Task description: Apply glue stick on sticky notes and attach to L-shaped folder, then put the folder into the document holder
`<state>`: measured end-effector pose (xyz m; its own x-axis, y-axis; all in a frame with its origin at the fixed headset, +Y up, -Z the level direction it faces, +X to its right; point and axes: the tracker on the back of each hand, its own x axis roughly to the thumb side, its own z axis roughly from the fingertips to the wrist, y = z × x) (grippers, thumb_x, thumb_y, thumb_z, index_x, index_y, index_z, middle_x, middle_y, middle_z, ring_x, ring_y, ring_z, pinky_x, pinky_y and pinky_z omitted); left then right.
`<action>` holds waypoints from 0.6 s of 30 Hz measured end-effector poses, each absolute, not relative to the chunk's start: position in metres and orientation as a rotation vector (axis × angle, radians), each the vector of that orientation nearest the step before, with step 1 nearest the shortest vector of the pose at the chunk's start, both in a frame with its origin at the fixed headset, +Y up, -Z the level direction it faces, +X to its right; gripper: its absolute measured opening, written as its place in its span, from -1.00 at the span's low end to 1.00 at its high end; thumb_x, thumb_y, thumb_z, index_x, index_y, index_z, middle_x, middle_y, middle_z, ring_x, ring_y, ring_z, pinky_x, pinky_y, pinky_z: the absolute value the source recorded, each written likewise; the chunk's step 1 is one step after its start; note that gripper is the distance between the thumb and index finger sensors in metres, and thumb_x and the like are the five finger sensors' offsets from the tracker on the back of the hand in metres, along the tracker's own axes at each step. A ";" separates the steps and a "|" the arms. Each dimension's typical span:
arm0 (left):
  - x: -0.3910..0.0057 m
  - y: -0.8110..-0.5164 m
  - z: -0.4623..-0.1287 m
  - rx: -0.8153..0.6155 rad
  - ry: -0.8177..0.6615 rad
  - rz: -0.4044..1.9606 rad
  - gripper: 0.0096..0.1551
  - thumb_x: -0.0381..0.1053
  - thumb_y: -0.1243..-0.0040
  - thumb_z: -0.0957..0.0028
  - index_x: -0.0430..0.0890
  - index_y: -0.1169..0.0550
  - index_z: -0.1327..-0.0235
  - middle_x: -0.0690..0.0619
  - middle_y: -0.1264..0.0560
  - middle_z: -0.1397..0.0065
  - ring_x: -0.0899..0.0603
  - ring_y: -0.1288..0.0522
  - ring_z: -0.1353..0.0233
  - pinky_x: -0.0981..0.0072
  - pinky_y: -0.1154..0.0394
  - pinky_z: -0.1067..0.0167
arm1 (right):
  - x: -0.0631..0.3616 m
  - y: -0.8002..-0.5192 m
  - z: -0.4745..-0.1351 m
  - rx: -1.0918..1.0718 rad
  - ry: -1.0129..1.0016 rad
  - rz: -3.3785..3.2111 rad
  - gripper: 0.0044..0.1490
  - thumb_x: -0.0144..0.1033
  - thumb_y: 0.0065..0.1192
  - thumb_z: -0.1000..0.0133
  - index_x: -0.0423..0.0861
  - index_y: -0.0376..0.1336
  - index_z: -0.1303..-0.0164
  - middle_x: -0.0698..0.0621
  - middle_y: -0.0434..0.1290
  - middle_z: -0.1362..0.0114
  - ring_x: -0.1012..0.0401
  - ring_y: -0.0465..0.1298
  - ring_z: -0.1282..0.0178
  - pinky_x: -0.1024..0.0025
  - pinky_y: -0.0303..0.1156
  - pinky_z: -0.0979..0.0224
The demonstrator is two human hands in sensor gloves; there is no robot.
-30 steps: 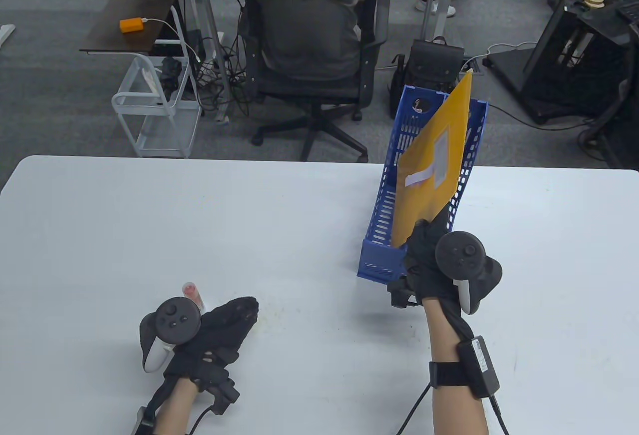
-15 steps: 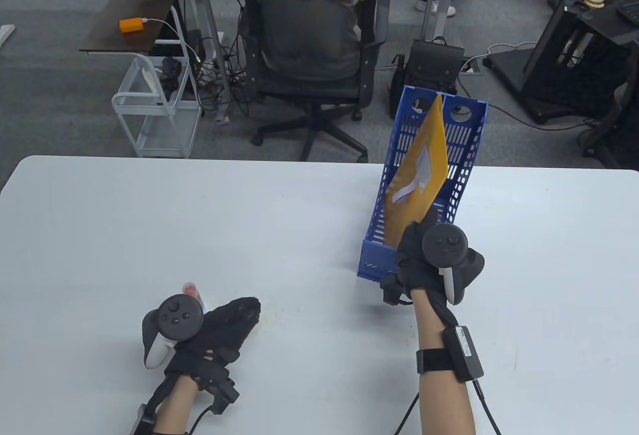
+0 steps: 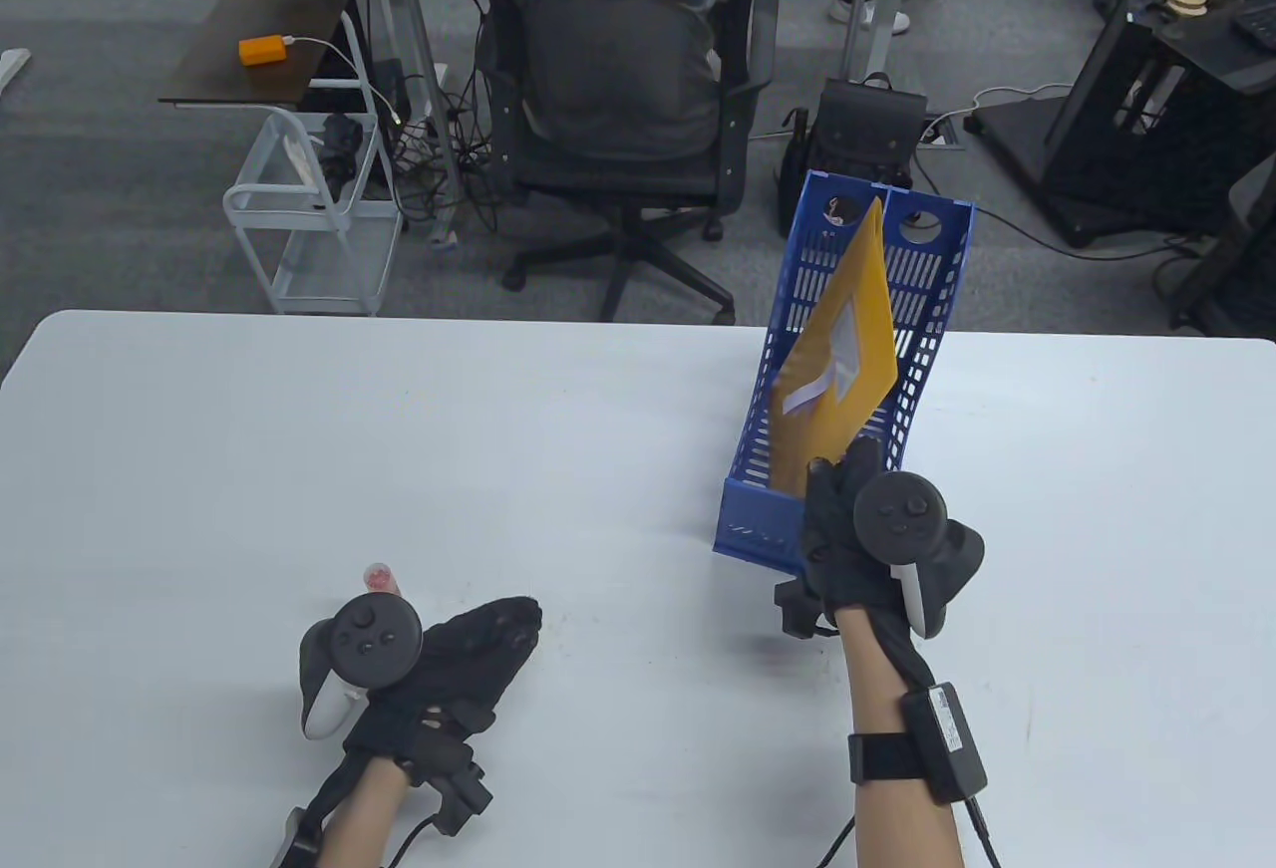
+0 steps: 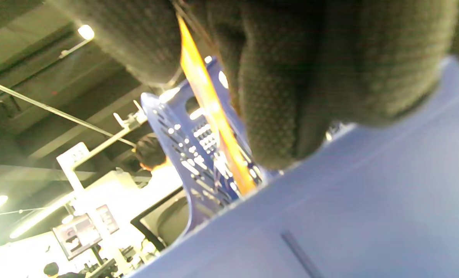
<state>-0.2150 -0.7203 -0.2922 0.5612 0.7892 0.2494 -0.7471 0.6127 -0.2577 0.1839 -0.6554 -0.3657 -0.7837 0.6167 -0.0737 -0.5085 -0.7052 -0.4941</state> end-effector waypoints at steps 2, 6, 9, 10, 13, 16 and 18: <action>-0.215 -0.717 -0.290 -0.109 -0.356 0.891 -0.38 0.21 -0.07 -0.13 -0.10 -0.49 -0.35 -0.18 -0.55 -0.36 -0.27 -0.55 -0.30 -0.32 -0.33 -0.33 | 0.179 -0.649 -0.351 -0.278 -0.652 2.467 -0.09 -0.12 0.31 -0.10 -0.63 0.21 -0.28 -0.43 0.56 -0.13 -0.06 0.73 0.17 0.12 0.67 0.24; -0.211 -0.710 -0.285 -0.055 -0.357 0.794 -0.37 0.21 -0.07 -0.13 -0.09 -0.47 -0.37 -0.19 -0.53 -0.39 -0.28 -0.53 -0.33 -0.33 -0.31 -0.35 | 0.163 -0.640 -0.327 -0.197 -0.686 2.575 -0.01 -0.02 0.31 -0.10 -0.65 0.20 -0.28 -0.44 0.55 -0.14 -0.08 0.72 0.16 0.11 0.66 0.23; -0.208 -0.702 -0.281 0.001 -0.363 0.680 -0.35 0.22 -0.07 -0.12 -0.08 -0.43 -0.40 -0.16 -0.50 -0.43 -0.27 -0.51 -0.37 -0.34 -0.29 -0.36 | 0.144 -0.637 -0.306 -0.038 -0.664 2.578 0.03 0.04 0.30 -0.09 -0.59 0.20 -0.34 -0.45 0.53 -0.19 -0.10 0.70 0.10 0.08 0.65 0.19; -0.207 -0.700 -0.280 0.014 -0.363 0.667 -0.34 0.22 -0.08 -0.12 -0.08 -0.42 -0.41 -0.16 -0.49 -0.44 -0.27 -0.49 -0.38 -0.34 -0.28 -0.37 | 0.139 -0.637 -0.302 -0.004 -0.653 2.580 0.03 0.06 0.31 -0.08 -0.57 0.19 -0.36 -0.46 0.51 -0.21 -0.11 0.69 0.07 0.06 0.64 0.17; -0.205 -0.696 -0.275 0.063 -0.363 0.596 -0.26 0.25 -0.08 -0.11 -0.06 -0.31 -0.50 -0.17 -0.36 -0.55 -0.28 -0.36 -0.50 -0.38 -0.18 -0.42 | 0.116 -0.640 -0.283 0.170 -0.551 2.641 0.06 0.14 0.30 -0.08 -0.42 0.15 -0.50 -0.42 0.41 -0.38 -0.19 0.58 -0.15 -0.04 0.58 0.03; -0.204 -0.698 -0.272 0.099 -0.364 0.535 -0.11 0.36 -0.08 -0.06 -0.03 -0.18 -0.56 -0.13 -0.19 -0.65 -0.29 -0.16 -0.63 -0.40 -0.04 -0.48 | 0.099 -0.650 -0.270 0.342 -0.503 2.674 0.08 0.16 0.28 -0.08 -0.34 0.09 -0.57 -0.39 0.32 -0.49 -0.21 0.48 -0.29 -0.11 0.52 -0.08; -0.201 -0.703 -0.271 0.090 -0.375 0.488 0.05 0.49 -0.07 0.02 0.00 -0.07 -0.61 -0.10 -0.05 -0.72 -0.29 0.03 -0.69 -0.42 0.11 -0.49 | 0.091 -0.659 -0.264 0.422 -0.546 2.693 0.09 0.16 0.30 -0.06 -0.32 0.09 -0.58 -0.39 0.29 -0.51 -0.22 0.44 -0.34 -0.15 0.49 -0.13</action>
<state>-0.2013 -0.7033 -0.2712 0.8163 0.4412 0.3728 -0.4738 0.8806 -0.0046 0.0911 -0.6595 -0.2640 -0.8908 0.2846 0.3542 -0.4001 -0.8607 -0.3148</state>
